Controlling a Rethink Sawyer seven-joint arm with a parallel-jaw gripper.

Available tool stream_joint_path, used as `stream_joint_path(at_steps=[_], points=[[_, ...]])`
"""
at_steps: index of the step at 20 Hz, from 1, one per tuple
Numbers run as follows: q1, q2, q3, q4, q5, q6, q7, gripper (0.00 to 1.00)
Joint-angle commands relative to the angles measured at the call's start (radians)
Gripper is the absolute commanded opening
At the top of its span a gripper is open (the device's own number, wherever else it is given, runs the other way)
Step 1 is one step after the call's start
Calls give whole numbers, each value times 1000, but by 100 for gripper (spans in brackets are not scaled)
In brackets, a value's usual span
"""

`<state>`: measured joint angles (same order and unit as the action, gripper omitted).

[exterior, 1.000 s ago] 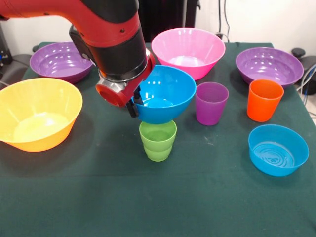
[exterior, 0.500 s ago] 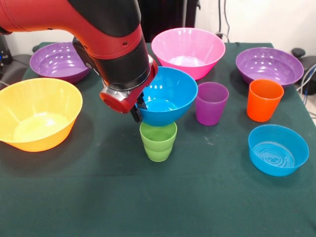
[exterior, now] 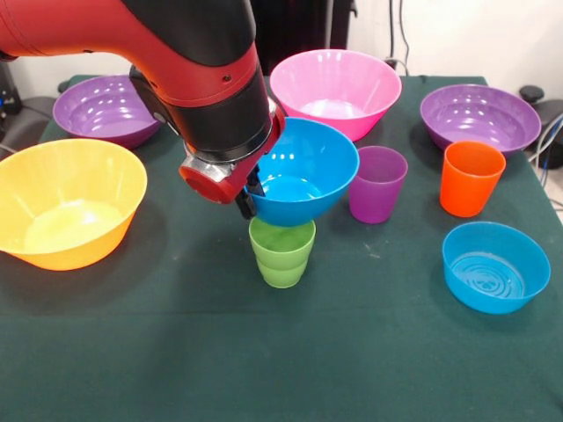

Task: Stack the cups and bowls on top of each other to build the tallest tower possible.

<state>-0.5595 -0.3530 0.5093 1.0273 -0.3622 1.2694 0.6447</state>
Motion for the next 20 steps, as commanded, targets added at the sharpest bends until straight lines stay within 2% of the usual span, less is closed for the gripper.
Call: stream_joint_path(at_steps=[1, 5, 8, 15, 20], points=[[36, -14, 50, -84, 6, 151, -74, 0], [43, -20, 39, -89, -9, 162, -74, 0], [49, -33, 22, -90, -44, 171, -100, 0], [25, -44, 31, -31, -50, 63, -118, 0], [19, -39, 46, -21, -44, 7, -118, 0]])
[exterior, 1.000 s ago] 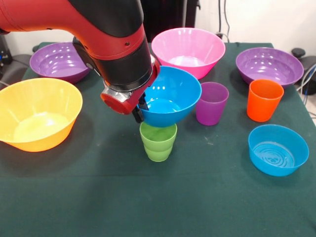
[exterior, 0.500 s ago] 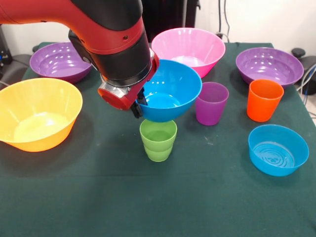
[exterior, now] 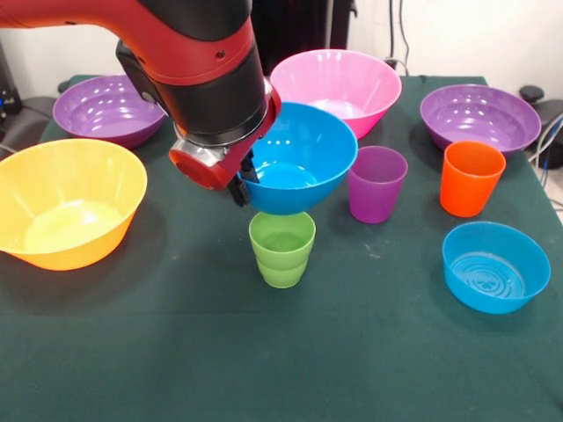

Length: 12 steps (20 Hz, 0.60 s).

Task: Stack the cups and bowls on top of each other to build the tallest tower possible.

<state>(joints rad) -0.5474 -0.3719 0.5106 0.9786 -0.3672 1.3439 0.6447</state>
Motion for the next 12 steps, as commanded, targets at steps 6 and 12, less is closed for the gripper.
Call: stream_joint_path(at_steps=[6, 12], points=[[6, -16, 48, 24, -38, -80, -121, 0], [10, -7, 52, 17, -32, -96, -111, 0]])
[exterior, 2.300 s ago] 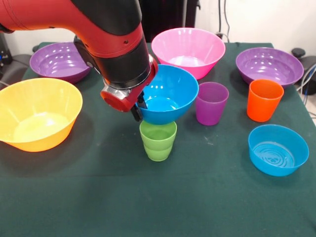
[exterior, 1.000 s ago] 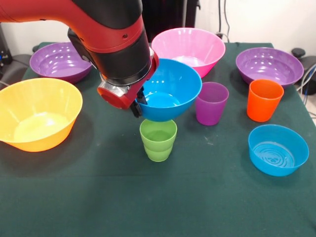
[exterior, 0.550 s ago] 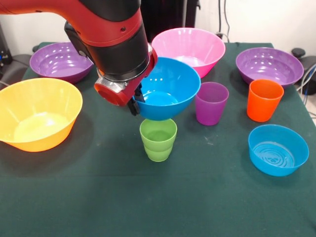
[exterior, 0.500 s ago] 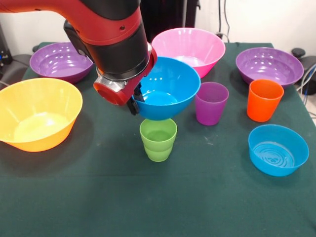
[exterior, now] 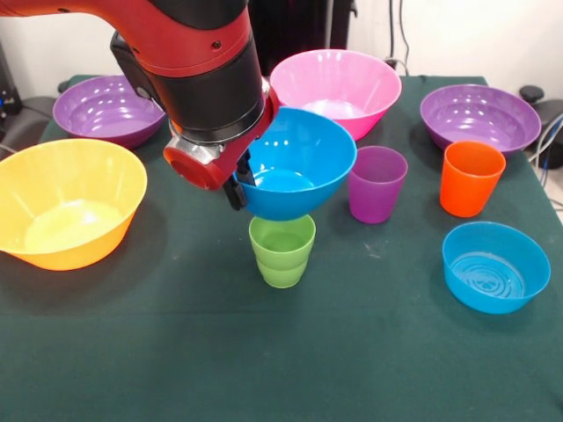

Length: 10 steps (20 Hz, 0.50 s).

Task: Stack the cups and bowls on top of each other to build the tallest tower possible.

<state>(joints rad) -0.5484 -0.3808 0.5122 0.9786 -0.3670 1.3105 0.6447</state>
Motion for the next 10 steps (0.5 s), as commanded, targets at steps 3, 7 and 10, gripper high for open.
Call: stream_joint_path(at_steps=[3, 7, 10], points=[[6, 2, 48, 31, -35, -77, -114, 0], [10, 11, 47, 28, -37, -90, -109, 0], [11, 13, 47, 30, -37, -96, -108, 0]])
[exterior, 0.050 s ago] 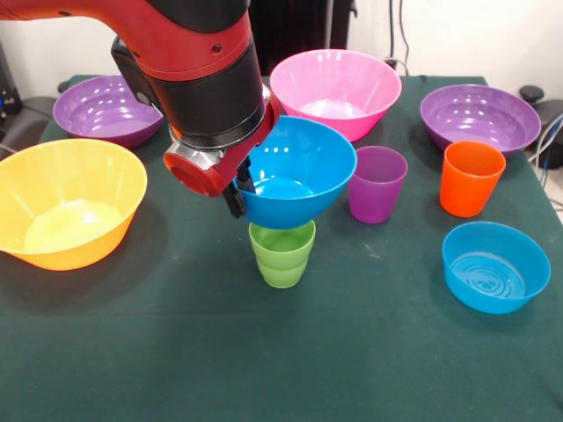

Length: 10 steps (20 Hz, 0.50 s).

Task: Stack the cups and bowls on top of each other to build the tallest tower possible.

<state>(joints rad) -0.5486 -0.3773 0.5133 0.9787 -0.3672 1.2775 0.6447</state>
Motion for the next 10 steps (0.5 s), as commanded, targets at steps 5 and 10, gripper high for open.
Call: stream_joint_path(at_steps=[5, 10], points=[[14, 17, 43, 25, -39, -71, -108, 0], [15, 27, 44, 22, -39, -84, -109, 0]])
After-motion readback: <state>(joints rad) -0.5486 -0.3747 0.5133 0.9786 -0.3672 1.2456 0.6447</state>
